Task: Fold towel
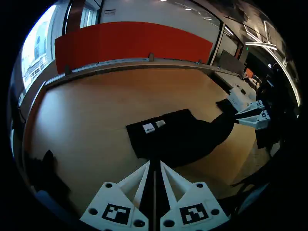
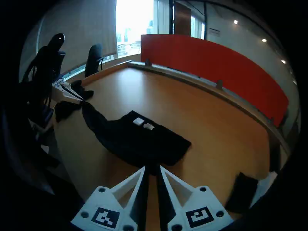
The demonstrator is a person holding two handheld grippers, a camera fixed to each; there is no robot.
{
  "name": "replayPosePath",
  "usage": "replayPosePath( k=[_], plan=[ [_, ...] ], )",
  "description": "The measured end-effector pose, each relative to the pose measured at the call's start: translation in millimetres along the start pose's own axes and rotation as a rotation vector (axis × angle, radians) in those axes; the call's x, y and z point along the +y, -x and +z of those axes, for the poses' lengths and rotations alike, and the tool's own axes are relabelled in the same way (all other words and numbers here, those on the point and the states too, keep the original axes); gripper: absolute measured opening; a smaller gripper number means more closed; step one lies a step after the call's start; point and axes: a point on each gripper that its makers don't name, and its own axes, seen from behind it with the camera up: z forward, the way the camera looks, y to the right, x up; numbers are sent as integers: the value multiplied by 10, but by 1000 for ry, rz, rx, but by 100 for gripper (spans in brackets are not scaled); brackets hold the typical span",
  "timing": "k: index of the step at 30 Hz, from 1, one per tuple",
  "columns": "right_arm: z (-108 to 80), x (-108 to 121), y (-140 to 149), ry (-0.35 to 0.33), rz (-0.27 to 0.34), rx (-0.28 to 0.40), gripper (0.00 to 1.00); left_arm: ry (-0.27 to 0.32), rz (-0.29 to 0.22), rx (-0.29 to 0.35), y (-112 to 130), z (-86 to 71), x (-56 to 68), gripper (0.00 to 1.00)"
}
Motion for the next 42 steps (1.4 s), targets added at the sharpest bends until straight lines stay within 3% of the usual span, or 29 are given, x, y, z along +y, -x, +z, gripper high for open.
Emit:
replayPosePath(
  k=[9,18,24,42],
  plan=[
    [133,128,-49,7,-14,-14,13,-7,-8,5,-84,153,-85,3],
    [378,343,-81,28,-4,-34,12,-27,-27,6,-201,427,-225,3],
    [539,471,-61,33,19,-52,12,-41,-13,1,-261,607,-305,3],
    [905,684,177,43,38,-116,12,-57,-11,-49,-102,1110,-417,3]
  ],
)
